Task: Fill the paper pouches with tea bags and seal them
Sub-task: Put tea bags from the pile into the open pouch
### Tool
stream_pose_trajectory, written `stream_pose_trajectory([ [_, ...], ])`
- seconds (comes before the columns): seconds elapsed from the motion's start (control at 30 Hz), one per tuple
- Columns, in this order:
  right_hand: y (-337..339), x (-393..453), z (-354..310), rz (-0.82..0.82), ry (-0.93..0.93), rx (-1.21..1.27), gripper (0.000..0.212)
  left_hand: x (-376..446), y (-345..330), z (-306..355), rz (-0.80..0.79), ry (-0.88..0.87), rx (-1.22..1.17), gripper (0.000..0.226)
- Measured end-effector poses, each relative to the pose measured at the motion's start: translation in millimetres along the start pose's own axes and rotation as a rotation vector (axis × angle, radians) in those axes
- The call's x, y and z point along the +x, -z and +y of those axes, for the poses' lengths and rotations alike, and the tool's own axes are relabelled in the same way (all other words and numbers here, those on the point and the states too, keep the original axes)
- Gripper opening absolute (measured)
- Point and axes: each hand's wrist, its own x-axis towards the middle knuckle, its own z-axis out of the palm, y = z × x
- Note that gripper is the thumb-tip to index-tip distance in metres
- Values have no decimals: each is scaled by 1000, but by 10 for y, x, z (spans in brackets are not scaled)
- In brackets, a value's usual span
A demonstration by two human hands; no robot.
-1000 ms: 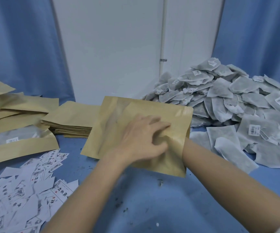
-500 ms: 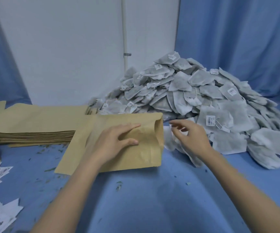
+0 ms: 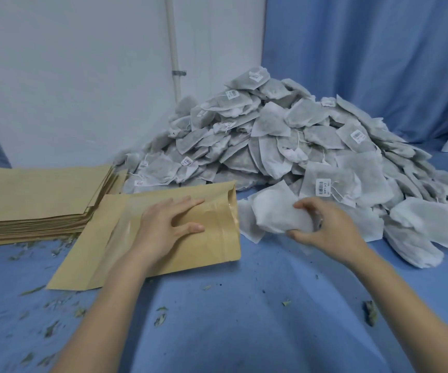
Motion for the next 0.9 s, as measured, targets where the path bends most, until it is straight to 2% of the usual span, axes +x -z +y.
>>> stream_pose_trajectory([
  [0.1, -37, 71, -233, -55, 235, -105, 46, -3, -31, 17, 10, -25, -4, 57],
  [0.2, -182, 149, -482, -129, 320, -42, 45, 2, -63, 66, 9, -71, -14, 59],
  [0.3, -401, 226, -703, -166, 297, 130, 36, 11, -70, 123, 13, -124, -46, 59],
  [0.4, -588, 279, -910, -173, 94, 341, 23, 16, -68, 166, 24, -154, -65, 60],
  [0.5, -644, 281, -933, -379, -74, 502, 19, 22, -66, 147, 41, -151, -63, 64],
  [0.57, -662, 277, -891, -507, 28, 498, 27, 27, -66, 119, 37, -141, -64, 63],
  [0.63, -703, 275, -806, -373, 80, 489, 24, 36, -85, 96, 35, -133, -56, 59],
  [0.7, -684, 259, -612, -60, 66, 398, 11, 50, -113, 67, 77, -135, -17, 57],
  [0.73, -667, 269, -499, 86, 17, 236, 19, 61, -126, 48, 106, -134, 6, 56],
  [0.77, -658, 268, -386, 156, -72, 37, 37, 73, -139, 28, 126, -126, 23, 54],
  [0.83, -662, 248, -225, 91, -304, -208, 76, 90, -167, -14, 135, -93, 43, 54],
  [0.9, -698, 228, -139, 11, -412, -287, 91, 105, -193, -42, 132, -70, 57, 55],
])
